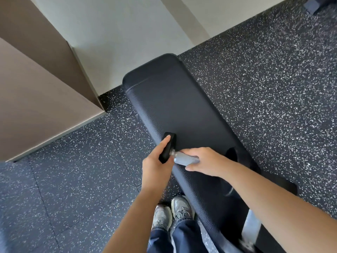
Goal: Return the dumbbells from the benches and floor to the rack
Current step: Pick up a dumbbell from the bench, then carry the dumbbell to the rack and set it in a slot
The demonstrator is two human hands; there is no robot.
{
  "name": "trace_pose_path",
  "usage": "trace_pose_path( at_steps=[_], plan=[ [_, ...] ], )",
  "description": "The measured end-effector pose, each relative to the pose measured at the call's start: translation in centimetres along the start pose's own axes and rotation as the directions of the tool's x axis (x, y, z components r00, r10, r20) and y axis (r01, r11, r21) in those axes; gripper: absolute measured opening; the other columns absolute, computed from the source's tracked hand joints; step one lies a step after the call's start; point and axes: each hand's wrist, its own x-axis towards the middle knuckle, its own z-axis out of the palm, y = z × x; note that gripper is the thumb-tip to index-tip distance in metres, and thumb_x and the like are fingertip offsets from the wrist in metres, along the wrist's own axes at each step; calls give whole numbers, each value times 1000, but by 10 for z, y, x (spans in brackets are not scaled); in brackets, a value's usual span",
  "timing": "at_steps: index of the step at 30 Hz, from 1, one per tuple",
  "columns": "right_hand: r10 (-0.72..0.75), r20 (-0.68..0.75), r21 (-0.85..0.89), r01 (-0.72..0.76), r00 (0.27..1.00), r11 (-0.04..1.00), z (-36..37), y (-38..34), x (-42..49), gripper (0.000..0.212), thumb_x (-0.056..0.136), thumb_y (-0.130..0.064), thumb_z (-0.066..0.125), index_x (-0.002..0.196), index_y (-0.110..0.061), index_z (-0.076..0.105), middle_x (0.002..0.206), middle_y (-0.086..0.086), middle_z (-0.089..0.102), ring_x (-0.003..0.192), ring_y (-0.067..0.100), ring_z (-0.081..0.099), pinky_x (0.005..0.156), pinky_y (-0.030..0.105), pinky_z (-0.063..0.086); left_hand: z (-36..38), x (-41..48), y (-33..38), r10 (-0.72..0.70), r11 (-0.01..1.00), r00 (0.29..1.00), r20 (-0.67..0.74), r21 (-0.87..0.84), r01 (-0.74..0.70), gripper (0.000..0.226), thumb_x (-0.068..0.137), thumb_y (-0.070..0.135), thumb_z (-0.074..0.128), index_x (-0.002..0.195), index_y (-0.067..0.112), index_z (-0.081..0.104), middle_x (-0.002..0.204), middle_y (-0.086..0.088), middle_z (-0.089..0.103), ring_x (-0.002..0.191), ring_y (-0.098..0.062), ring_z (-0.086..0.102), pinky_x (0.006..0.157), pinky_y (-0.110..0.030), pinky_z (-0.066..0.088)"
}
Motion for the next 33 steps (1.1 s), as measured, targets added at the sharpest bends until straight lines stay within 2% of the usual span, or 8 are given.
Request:
trace_pose_path(
  at_steps=[7,12,16,18,21,24,27,33],
  plan=[
    [-23,-8,-2,23,1000,1000,24,-70,-22,58,78,-18,68,132,-29,47,126,1,59,111,17,56,97,32,43,-60,-41,16,53,997,979,-198,-36,-61,61,75,3,65,91,61,55,77,26,67,61,6,58,61,-26,55],
    [-61,37,48,59,997,997,51,-135,-59,65,84,-18,63,141,-27,32,135,0,50,94,15,58,84,28,50,-116,-82,40,82,992,959,-271,-67,-104,54,70,3,68,94,51,64,85,20,70,77,-12,66,70,-44,58],
    [-105,186,-129,130,977,983,65,-184,-96,72,89,-24,55,145,-33,11,143,4,42,111,26,57,97,36,44,-163,-128,57,163,982,941,-295,-39,-182,52,69,1,72,96,45,66,92,14,71,84,-14,66,76,-46,56],
    [-133,247,-193,183,960,964,68,-208,-118,75,89,-26,54,145,-33,6,146,4,39,118,27,52,102,37,39,-184,-154,66,180,977,935,-305,-56,-206,51,68,-1,73,96,42,68,90,12,72,82,-12,66,73,-39,57],
    [-176,313,-231,254,933,939,76,-249,-154,77,88,-28,54,145,-34,3,150,2,33,129,25,42,106,42,35,-216,-196,82,198,964,911,-362,-96,-247,56,67,-7,71,91,43,69,85,12,72,74,2,64,61,-12,50],
    [-243,368,-237,343,897,909,90,-294,-192,76,88,-28,54,145,-35,4,145,4,39,121,29,50,101,44,41,-253,-243,93,208,958,862,-463,-81,-275,56,66,-10,71,92,40,66,86,15,69,75,8,62,68,-6,45],
    [-332,428,-256,465,841,848,109,-338,-227,76,88,-33,54,146,-34,4,141,4,45,120,25,50,100,42,41,-290,-295,98,211,950,786,-581,-67,-304,51,67,-2,75,93,41,67,85,9,71,77,0,64,73,-14,48],
    [-458,609,-147,660,647,737,149,-416,-294,82,85,-32,59,141,-46,2,146,-5,37,126,14,44,102,33,40,-346,-411,105,210,923,534,-819,-14,-385,46,67,2,76,88,43,70,86,22,71,83,-2,67,69,-11,49]
  ],
)
